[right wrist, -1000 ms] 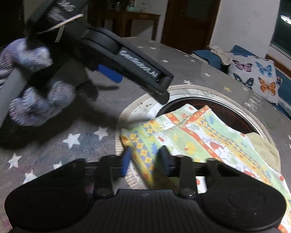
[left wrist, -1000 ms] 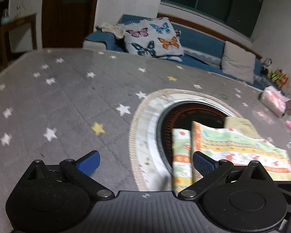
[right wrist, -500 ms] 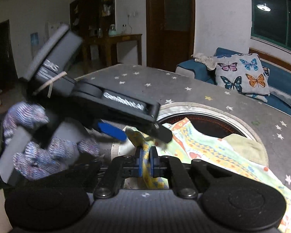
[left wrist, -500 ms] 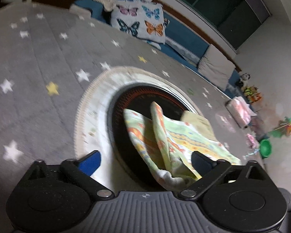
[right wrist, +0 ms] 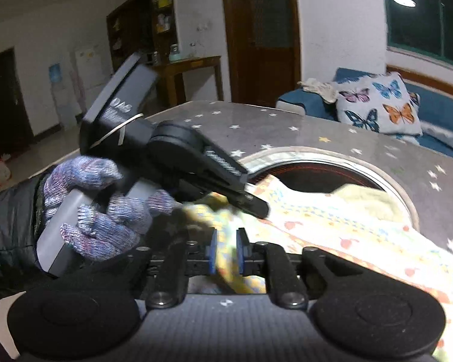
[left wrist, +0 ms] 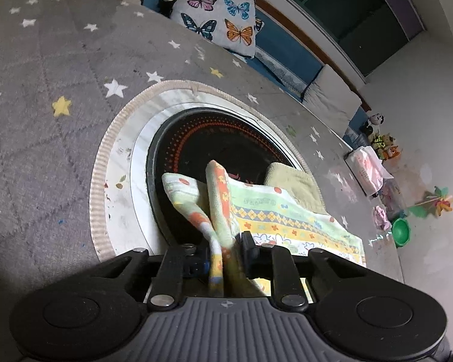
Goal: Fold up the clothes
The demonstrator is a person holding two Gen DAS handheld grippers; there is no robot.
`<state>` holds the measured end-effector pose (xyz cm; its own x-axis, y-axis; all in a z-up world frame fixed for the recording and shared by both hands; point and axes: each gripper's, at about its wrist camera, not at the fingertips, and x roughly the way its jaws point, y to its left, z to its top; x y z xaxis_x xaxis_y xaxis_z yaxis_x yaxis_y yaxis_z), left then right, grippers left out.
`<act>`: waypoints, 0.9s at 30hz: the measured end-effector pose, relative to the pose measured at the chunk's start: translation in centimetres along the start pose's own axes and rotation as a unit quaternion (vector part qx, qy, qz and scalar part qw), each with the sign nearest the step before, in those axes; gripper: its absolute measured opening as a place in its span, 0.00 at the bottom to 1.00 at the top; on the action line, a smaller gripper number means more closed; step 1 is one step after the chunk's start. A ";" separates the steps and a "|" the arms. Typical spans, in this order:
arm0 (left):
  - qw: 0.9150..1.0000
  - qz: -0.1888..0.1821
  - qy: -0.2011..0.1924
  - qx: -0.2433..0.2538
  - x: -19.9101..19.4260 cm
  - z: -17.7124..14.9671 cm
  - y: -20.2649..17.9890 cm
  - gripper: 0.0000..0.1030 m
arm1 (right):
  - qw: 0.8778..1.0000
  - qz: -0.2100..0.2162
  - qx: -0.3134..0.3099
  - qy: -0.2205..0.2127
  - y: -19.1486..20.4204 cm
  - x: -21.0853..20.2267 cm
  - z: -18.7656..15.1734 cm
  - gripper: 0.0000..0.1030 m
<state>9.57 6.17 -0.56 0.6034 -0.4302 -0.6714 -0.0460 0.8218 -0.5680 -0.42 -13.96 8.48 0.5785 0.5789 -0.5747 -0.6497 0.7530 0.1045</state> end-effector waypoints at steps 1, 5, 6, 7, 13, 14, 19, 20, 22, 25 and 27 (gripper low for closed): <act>1.000 0.002 -0.001 0.002 0.0 0.0 -0.1 0.15 | 1.000 -0.009 0.010 -0.001 -0.7 -0.4 -0.2 0.12; 1.000 0.007 -0.003 0.006 0.0 0.0 -0.2 0.15 | 0.996 -0.078 0.048 0.000 -4.8 -1.4 -1.0 0.16; 1.000 0.008 -0.004 0.009 0.0 0.0 -0.3 0.15 | 0.993 -0.104 0.060 0.001 -6.4 -1.6 -1.2 0.20; 1.000 0.009 -0.005 0.011 -0.1 0.0 -0.4 0.15 | 0.989 -0.131 0.074 0.002 -8.1 -1.7 -1.5 0.21; 0.999 0.025 -0.012 0.033 -0.2 -0.1 -1.2 0.15 | 0.964 -0.220 0.148 0.005 -15.1 -2.4 -3.1 0.34; 0.999 0.028 -0.013 0.037 -0.2 -0.1 -1.3 0.15 | 0.961 -0.228 0.158 0.006 -16.0 -2.4 -3.4 0.34; 0.998 0.039 -0.017 0.053 -0.2 -0.1 -2.0 0.15 | 0.953 -0.228 0.201 0.007 -18.8 -1.7 -4.3 0.41; 0.997 0.040 -0.017 0.056 -0.1 -0.1 -2.1 0.15 | 0.952 -0.225 0.207 0.005 -19.1 -1.6 -4.4 0.41; 0.997 0.043 -0.018 0.060 -0.1 0.0 -2.4 0.15 | 0.953 -0.219 0.208 0.000 -19.0 -1.7 -4.6 0.33; 0.997 0.043 -0.021 0.068 -0.3 0.2 -3.0 0.13 | 0.955 -0.204 0.215 -0.007 -18.7 -1.8 -4.6 0.13; 0.996 0.042 -0.024 0.077 -0.4 0.4 -3.8 0.11 | 0.955 -0.203 0.215 -0.016 -18.4 -2.4 -4.5 0.11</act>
<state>9.85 3.39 2.08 0.6397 -0.3433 -0.6877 0.0237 0.9031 -0.4287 7.91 -30.62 4.32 0.7589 0.2164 -0.6143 -0.1098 0.9722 0.2067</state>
